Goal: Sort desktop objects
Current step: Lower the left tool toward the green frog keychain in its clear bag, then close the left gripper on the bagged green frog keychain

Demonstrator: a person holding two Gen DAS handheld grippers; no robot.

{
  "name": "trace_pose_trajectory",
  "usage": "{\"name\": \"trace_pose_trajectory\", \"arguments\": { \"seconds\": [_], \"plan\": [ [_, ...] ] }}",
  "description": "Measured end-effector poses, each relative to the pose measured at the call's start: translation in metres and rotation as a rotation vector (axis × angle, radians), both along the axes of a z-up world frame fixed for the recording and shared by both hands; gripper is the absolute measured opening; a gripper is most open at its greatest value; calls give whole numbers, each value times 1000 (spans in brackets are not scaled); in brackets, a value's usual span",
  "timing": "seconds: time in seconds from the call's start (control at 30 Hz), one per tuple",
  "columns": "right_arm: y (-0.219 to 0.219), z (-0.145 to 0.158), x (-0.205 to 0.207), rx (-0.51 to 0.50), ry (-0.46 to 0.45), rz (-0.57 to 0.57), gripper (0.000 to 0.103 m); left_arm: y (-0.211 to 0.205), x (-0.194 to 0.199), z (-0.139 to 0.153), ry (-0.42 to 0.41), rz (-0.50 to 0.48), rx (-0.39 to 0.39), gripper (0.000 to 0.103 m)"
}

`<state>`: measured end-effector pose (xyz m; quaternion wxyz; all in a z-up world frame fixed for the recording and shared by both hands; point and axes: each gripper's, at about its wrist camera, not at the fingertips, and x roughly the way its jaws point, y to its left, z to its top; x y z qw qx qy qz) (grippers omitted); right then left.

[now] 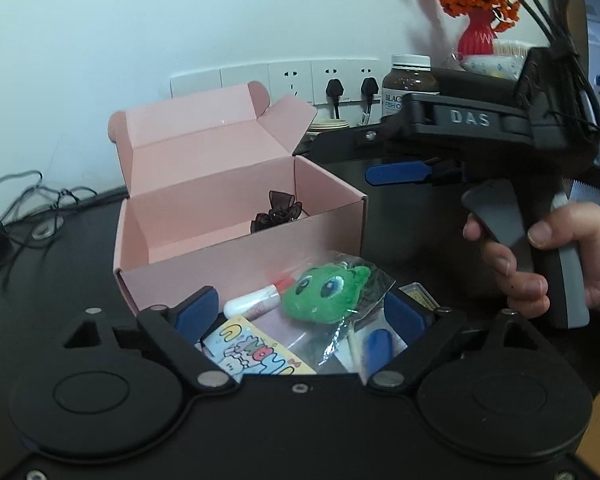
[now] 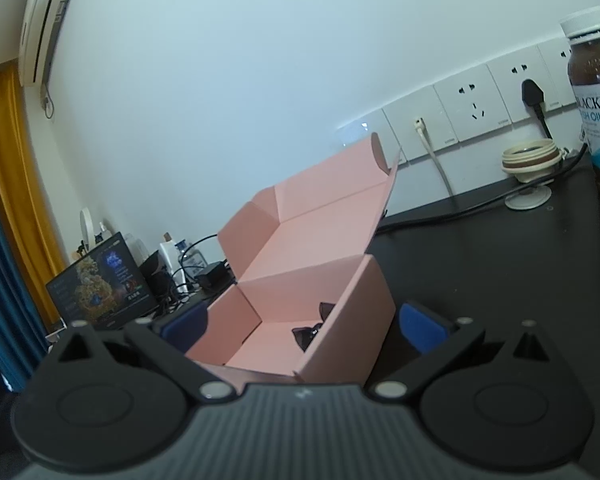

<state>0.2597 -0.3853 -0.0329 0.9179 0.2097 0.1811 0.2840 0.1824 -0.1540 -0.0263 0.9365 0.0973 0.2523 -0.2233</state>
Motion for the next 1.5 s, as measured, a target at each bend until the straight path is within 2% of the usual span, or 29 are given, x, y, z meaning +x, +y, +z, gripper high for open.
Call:
{"name": "trace_pose_trajectory", "arguments": {
  "seconds": [0.17, 0.3, 0.4, 0.53, 0.67, 0.73, 0.87, 0.9, 1.13, 1.3, 1.5],
  "plan": [
    [0, 0, 1, 0, 3, 4, 102, -3, 1, -1, -12, -17, 9, 88],
    [-1, -1, 2, 2, 6, 7, 102, -5, 4, -1, 5, -57, -4, 77],
    [-1, -1, 2, 2, 7, 9, 102, -3, 6, -2, 19, -60, -27, 75],
    [-2, -1, 3, 4, 11, 9, 102, 3, 8, -2, 44, -66, -73, 57],
    [-2, -1, 4, 4, 12, 12, 102, 10, 8, -2, 56, -71, -105, 49],
    [-2, -1, 4, 4, 13, 13, 102, 13, 7, -2, 54, -74, -118, 39],
    [-2, -2, 5, 4, 15, 15, 102, 16, 6, 1, 47, -72, -122, 33],
    [-2, -2, 5, 5, 15, 16, 102, 18, 5, 2, 42, -70, -126, 29],
    [-2, -2, 5, 3, 19, 18, 102, 28, -4, 13, -17, -65, -139, 25],
    [-2, -2, 6, 2, 18, 17, 102, 27, -4, 9, 0, -63, -94, 23],
    [-2, -3, 6, 0, 24, 15, 102, 33, -8, 26, -10, -55, -113, 23]
  ]
}}
